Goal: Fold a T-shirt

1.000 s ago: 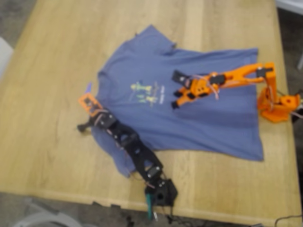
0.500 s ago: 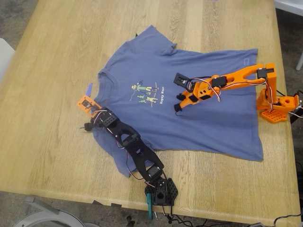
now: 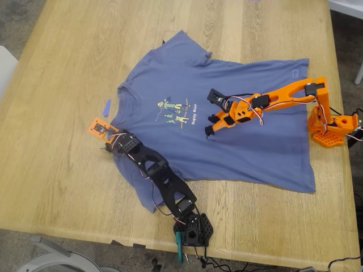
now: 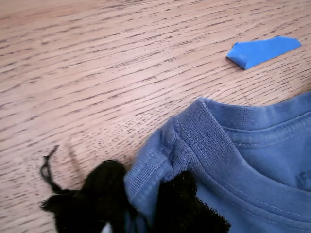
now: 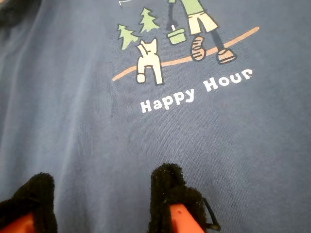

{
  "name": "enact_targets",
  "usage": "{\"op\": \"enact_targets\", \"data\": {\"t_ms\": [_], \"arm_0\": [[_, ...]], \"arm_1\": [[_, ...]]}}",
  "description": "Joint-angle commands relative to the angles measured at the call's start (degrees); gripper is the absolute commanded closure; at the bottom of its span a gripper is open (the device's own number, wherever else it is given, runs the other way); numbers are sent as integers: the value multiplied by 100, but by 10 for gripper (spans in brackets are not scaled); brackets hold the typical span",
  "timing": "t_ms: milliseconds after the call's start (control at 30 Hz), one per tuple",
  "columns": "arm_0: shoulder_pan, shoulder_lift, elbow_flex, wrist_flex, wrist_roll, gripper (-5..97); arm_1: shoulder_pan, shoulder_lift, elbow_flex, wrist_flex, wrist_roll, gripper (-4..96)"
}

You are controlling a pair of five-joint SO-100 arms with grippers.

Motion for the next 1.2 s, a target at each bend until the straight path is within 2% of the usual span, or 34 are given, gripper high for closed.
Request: {"op": "enact_targets", "data": {"t_ms": [0,133,333,567,700,967,1167], "arm_0": [[519,-35,-44,-26,-202,873],[580,-35,-44,-26,-272,918],[650,-35,-44,-70,-352,918],[773,114,-44,-35,-387,918],[782,264,-26,105,-369,918],[765,554,-35,431,-369,918],[721,791,-35,650,-360,918]], "arm_1": [[-105,9,-422,-44,149,584],[-229,-53,-483,105,255,581],[-413,132,-475,650,457,577],[-404,114,-132,545,536,577],[-483,97,193,343,703,577],[-1099,-97,448,132,1362,587],[-1494,-202,439,272,1591,587]]}}
